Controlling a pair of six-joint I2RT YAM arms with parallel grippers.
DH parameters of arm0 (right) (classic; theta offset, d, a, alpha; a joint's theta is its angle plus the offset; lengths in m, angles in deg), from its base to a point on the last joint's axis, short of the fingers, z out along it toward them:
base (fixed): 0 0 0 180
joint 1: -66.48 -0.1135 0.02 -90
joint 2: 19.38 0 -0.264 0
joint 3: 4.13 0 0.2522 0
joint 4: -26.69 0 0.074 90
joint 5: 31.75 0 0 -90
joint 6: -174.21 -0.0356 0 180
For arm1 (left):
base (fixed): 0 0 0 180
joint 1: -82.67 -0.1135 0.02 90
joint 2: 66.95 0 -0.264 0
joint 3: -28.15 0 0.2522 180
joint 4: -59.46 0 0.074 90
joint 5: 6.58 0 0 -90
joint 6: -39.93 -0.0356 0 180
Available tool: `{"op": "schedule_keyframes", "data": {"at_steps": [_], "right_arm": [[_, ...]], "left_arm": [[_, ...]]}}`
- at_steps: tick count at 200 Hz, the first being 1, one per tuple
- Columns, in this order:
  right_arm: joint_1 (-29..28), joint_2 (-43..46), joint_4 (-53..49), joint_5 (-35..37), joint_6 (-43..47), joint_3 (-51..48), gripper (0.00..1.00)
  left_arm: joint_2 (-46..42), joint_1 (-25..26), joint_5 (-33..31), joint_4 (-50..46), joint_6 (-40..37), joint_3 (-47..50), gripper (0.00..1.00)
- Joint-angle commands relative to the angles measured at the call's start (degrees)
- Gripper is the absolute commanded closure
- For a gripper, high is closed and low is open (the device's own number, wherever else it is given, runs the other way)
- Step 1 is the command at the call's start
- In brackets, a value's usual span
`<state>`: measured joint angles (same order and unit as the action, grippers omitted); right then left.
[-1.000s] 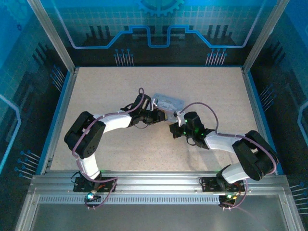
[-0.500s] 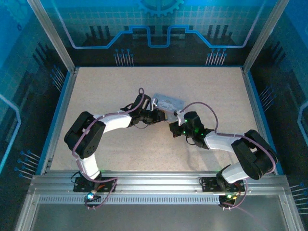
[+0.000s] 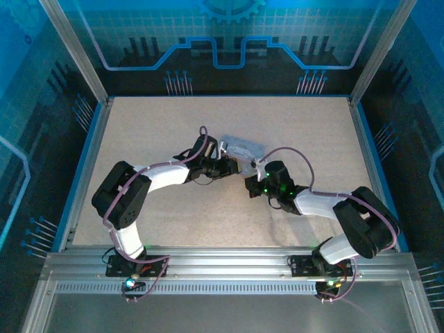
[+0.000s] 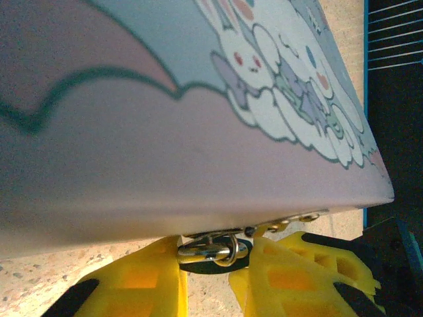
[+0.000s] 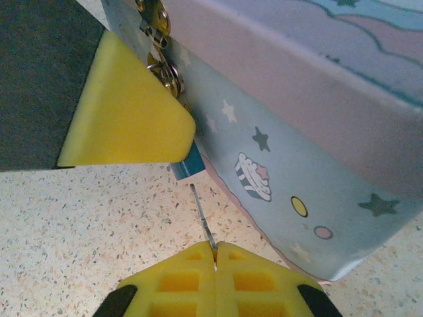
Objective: Unlock the padlock with the key
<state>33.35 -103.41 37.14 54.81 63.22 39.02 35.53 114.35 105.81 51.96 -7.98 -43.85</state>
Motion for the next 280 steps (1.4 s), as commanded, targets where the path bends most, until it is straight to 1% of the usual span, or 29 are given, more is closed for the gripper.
{"op": "schedule_keyframes", "data": {"at_steps": [1,100,158,199,225,262,280], "right_arm": [[-0.8,-0.8,2.5,0.3,-1.0,0.2,1.00],[-0.7,-1.5,8.1,-0.6,-1.8,-1.1,1.00],[-0.6,-4.7,14.7,-0.8,-2.0,-2.0,1.00],[-0.5,-6.9,17.2,-1.0,-1.1,-1.4,1.00],[-0.3,-8.0,18.1,-0.9,-0.6,-0.8,1.00],[-0.1,-9.2,17.8,-3.1,-1.4,0.8,1.00],[-0.1,-9.5,17.6,-2.6,-1.9,0.3,1.00]], "left_arm": [[-2.6,0.3,1.5,1.3,-0.3,-0.5,0.78],[-3.0,0.3,1.8,1.4,-0.1,-0.1,0.78],[-3.5,0.4,2.5,1.6,1.1,0.0,0.78],[-3.7,0.4,3.1,1.8,1.8,-0.2,0.78],[-3.7,0.4,3.2,1.3,1.7,-0.3,0.78],[-2.6,0.4,3.2,1.3,1.5,-0.5,0.78],[-1.4,0.6,3.0,1.9,1.6,-0.7,0.78]]}}
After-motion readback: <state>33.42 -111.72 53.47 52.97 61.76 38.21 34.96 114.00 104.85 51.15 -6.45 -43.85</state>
